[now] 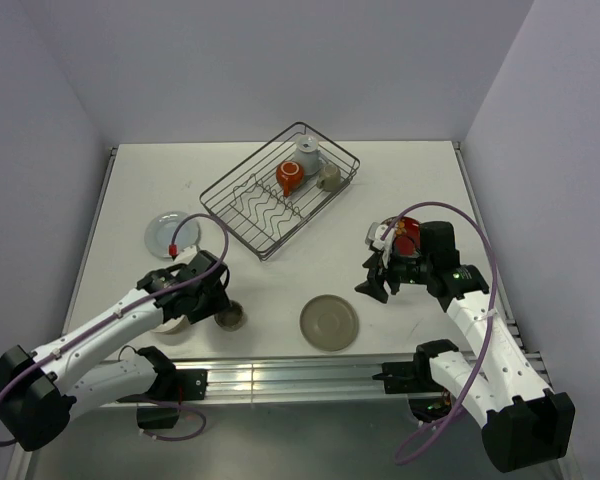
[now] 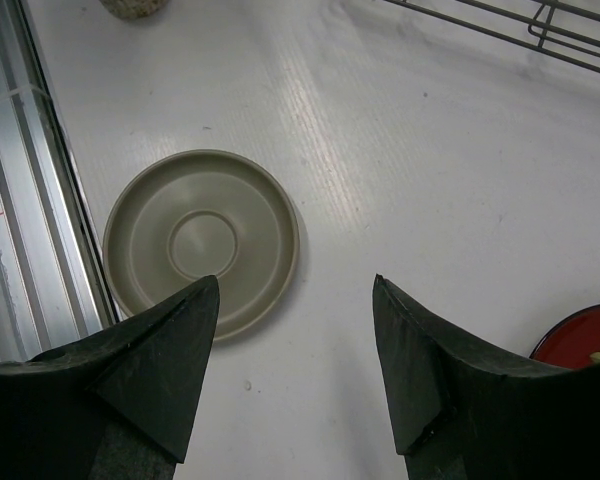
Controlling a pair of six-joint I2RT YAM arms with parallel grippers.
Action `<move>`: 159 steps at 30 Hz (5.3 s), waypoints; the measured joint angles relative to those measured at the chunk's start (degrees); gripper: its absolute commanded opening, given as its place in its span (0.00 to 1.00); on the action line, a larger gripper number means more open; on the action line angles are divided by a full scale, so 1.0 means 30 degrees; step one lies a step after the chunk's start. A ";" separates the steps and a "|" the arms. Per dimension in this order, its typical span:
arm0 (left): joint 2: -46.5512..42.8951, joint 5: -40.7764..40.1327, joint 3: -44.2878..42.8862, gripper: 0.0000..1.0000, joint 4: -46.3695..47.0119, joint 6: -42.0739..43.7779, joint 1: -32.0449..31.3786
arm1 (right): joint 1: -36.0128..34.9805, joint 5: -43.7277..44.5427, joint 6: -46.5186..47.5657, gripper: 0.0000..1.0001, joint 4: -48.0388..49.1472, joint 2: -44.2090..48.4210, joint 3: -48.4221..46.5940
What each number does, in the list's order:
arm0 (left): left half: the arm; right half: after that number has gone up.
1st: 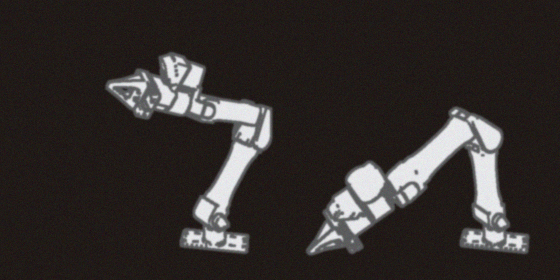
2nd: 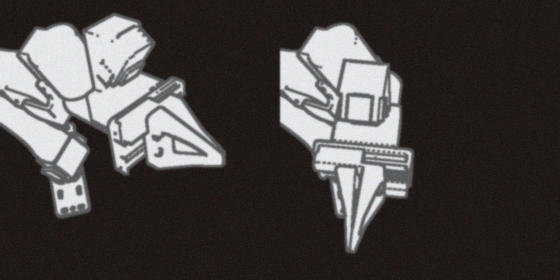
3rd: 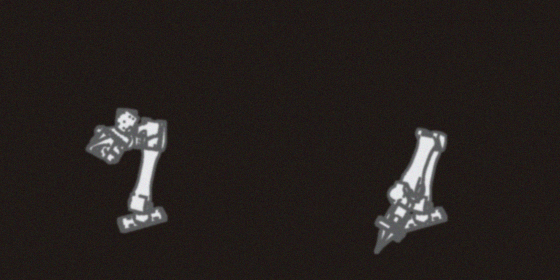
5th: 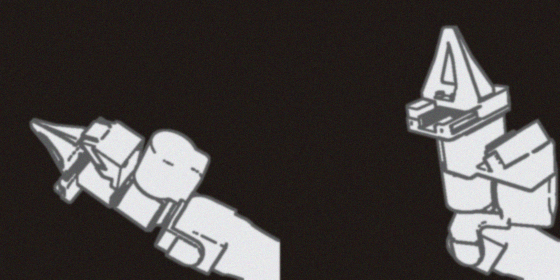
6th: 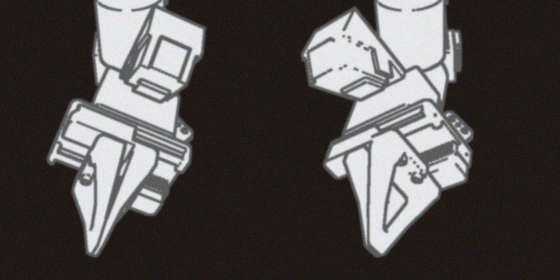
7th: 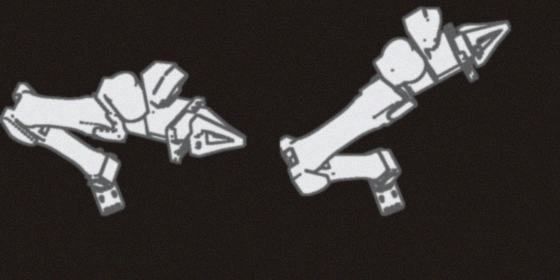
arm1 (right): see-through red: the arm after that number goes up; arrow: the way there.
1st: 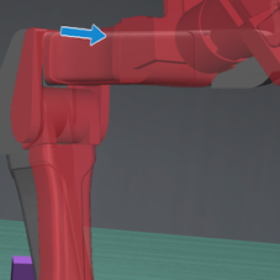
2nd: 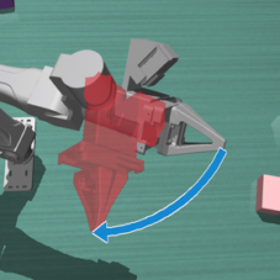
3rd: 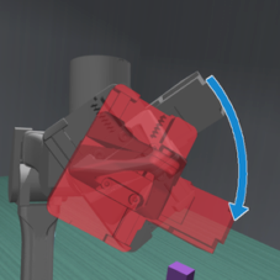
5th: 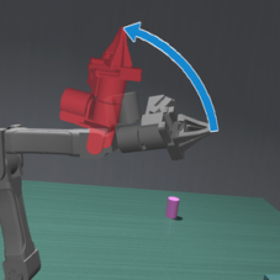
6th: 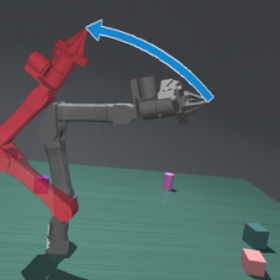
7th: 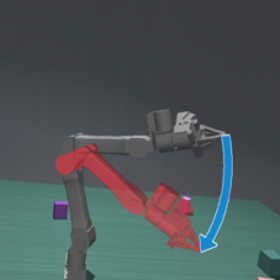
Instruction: Load the mixed dishes into the dish rack
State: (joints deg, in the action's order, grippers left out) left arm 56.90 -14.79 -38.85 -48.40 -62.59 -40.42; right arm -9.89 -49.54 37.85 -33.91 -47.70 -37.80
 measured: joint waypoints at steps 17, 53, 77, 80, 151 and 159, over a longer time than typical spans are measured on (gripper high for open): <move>0.3796 0.0539 0.1421 0.17 0.2455 -0.0233 -0.0022 | 0.0058 -0.0015 0.0350 0.70 -0.0138 0.0044 0.0219; 0.7264 1.3653 -0.4051 0.00 2.3314 0.1989 0.0044 | -0.0124 -0.2929 -2.3460 0.86 0.6266 -0.5428 -0.6878; 1.1781 1.9445 -0.6171 0.00 3.7550 0.2237 0.0874 | -0.0969 -0.4197 -3.7630 0.89 1.9445 -0.4896 -0.3978; 1.2240 1.9693 -0.6601 0.00 3.8497 0.1763 0.0918 | -0.1005 -0.4146 -3.8104 0.84 2.0050 -0.4896 -0.3963; -0.4991 0.3424 -0.0852 0.82 1.1861 1.1555 0.3789 | -0.4874 1.1795 -0.5697 0.00 -0.0299 -2.4618 -2.4655; -0.5020 0.3060 -0.0474 0.82 1.1584 1.1460 0.3789 | -0.4889 1.1686 -0.4044 0.00 -0.1712 -2.6563 -2.5675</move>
State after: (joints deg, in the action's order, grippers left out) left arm 41.85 -5.61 -40.27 -13.65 -28.21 -29.06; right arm -24.56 -14.48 25.71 -39.05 -127.39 -114.83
